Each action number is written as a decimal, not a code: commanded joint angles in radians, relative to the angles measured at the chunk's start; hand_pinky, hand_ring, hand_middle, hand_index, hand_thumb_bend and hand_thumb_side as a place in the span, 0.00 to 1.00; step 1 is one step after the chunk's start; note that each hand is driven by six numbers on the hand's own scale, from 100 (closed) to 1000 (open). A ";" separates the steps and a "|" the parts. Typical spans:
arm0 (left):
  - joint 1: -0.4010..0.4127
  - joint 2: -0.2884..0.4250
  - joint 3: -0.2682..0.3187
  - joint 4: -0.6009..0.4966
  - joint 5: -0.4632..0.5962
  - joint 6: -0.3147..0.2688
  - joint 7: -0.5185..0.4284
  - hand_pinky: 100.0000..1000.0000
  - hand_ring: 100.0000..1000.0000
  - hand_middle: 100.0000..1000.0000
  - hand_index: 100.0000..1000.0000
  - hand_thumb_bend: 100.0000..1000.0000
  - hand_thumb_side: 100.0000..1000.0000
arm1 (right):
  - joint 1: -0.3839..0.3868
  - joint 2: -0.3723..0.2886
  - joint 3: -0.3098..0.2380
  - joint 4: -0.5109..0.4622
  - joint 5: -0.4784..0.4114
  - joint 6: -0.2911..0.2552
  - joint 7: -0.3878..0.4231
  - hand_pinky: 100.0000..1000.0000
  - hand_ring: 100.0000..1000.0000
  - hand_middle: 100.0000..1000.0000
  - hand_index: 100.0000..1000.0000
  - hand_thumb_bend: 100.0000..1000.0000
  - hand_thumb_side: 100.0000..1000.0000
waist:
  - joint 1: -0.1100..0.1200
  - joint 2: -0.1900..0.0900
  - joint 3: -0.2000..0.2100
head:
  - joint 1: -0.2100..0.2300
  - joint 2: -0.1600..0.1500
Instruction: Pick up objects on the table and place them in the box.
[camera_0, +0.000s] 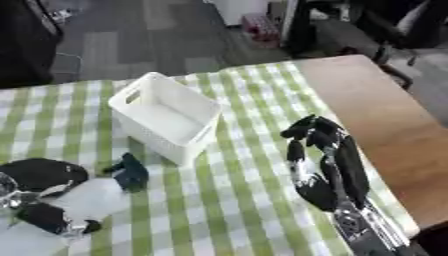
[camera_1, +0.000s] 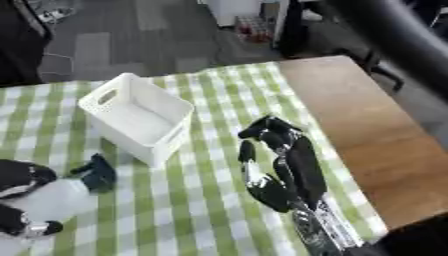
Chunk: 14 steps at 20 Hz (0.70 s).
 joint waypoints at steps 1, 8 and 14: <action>0.000 0.011 -0.002 -0.005 -0.040 -0.116 -0.096 0.27 0.37 0.50 0.72 0.18 0.99 | -0.001 -0.009 -0.006 -0.014 0.005 0.002 -0.002 0.24 0.39 0.48 0.57 0.00 1.00 | 0.001 -0.007 0.005 | -0.002 -0.003; 0.016 0.020 0.012 -0.034 -0.009 -0.139 0.008 0.00 0.00 0.01 0.35 0.06 0.90 | 0.004 0.000 -0.006 -0.014 0.012 0.009 -0.007 0.24 0.40 0.48 0.57 0.00 1.00 | -0.003 -0.007 0.014 | -0.005 -0.003; 0.035 0.045 0.024 -0.063 0.044 -0.169 0.121 0.00 0.00 0.00 0.29 0.09 0.93 | 0.007 0.005 -0.005 -0.014 0.016 0.013 -0.011 0.24 0.39 0.48 0.57 0.00 1.00 | -0.004 -0.007 0.019 | -0.009 -0.003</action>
